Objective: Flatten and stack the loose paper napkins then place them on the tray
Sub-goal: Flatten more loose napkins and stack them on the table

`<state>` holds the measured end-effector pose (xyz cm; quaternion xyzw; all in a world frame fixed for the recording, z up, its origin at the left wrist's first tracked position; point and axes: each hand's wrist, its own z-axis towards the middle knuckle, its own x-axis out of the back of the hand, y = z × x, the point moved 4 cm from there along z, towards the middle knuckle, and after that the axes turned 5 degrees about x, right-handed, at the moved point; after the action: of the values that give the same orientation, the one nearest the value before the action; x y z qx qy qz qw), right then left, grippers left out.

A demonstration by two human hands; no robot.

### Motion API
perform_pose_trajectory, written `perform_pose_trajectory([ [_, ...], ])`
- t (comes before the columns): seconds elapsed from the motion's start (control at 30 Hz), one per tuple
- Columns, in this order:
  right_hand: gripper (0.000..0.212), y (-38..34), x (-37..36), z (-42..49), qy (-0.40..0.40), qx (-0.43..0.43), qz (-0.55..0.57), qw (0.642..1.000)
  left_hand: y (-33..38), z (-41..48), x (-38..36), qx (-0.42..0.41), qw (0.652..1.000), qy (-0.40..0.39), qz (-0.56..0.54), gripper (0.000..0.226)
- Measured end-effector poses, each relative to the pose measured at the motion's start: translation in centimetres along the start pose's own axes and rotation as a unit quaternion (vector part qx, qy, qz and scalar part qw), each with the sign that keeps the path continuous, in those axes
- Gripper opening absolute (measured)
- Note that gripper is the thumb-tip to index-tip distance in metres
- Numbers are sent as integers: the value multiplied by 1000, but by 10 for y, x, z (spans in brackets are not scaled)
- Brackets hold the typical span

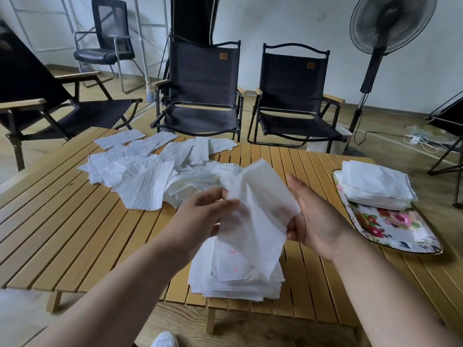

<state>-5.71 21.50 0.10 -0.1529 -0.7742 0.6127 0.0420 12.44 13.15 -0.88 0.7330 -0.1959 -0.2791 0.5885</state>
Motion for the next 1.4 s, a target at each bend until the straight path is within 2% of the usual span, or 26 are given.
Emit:
perform_pose_trajectory([
  [0.07,61,6,0,4,-14,-44,32,998,-1,1,6,12,999,35,-25,22],
  [0.13,57,10,-2,6,-7,-58,62,996,0,2,11,11,997,62,-36,20],
  [0.23,67,9,-7,6,-20,-58,82,995,-1,2,11,24,997,71,-30,17],
  [0.37,55,8,-10,5,-31,-37,86,995,-1,0,10,33,996,79,-14,17],
  [0.43,53,8,-6,6,16,11,77,997,0,1,10,30,996,80,0,17],
  [0.53,41,2,1,6,87,106,-6,990,1,1,12,20,996,91,11,15],
  [0.63,32,-6,-1,3,85,175,-90,977,4,0,14,-8,994,100,42,23],
  [0.77,28,-7,0,2,96,210,-196,953,8,-4,16,-43,983,151,96,14],
  [0.9,25,-5,5,3,113,227,-240,937,16,-6,19,-97,967,176,153,9],
  [1.03,9,-7,6,3,125,261,-259,921,17,-6,17,-116,977,144,105,7],
  [1.1,8,-12,8,3,143,278,-265,912,18,-8,15,-119,982,128,76,6],
  [1.2,9,-14,9,4,93,251,-181,946,16,-6,16,-79,989,112,55,17],
  [1.27,5,-9,8,4,54,175,-108,977,9,-2,20,-8,993,100,62,29],
  [1.33,6,1,11,6,48,97,-136,985,-1,1,23,78,989,66,110,35],
  [1.4,13,15,13,8,17,23,-224,974,-11,1,24,135,974,33,177,34],
])
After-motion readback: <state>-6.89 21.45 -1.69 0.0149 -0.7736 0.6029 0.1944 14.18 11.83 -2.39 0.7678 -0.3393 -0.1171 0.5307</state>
